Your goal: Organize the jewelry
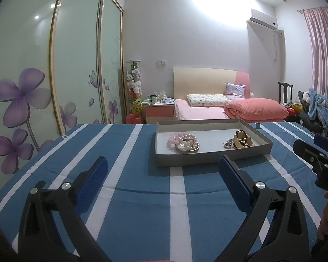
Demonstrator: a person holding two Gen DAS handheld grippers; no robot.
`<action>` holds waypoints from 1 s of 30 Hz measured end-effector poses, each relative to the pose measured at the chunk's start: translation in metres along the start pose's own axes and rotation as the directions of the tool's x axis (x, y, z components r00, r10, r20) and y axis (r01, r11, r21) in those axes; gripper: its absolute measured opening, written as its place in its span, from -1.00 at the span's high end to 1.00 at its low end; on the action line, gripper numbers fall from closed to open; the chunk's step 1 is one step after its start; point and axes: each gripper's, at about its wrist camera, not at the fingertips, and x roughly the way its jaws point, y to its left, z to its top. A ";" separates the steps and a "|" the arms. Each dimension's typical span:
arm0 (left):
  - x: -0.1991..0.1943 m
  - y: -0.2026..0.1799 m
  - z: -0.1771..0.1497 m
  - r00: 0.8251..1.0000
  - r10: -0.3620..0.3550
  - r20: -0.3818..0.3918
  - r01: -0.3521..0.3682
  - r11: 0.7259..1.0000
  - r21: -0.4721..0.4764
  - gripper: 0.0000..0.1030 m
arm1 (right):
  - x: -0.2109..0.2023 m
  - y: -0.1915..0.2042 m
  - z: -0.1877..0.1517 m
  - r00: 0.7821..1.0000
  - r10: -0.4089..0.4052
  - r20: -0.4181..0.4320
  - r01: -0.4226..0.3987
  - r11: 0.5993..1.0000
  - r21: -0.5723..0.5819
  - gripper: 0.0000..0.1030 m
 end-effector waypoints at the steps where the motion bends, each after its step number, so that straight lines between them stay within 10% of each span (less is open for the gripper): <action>1: 0.000 0.000 0.000 1.000 -0.001 -0.001 0.001 1.000 0.000 -0.91 | 0.000 0.000 0.000 1.000 0.000 0.000 0.000 1.000 0.000 -0.89; 30: 0.001 -0.001 0.001 1.000 -0.005 -0.007 0.005 1.000 0.000 -0.91 | 0.000 0.000 0.001 1.000 0.000 -0.002 0.000 1.000 0.002 -0.89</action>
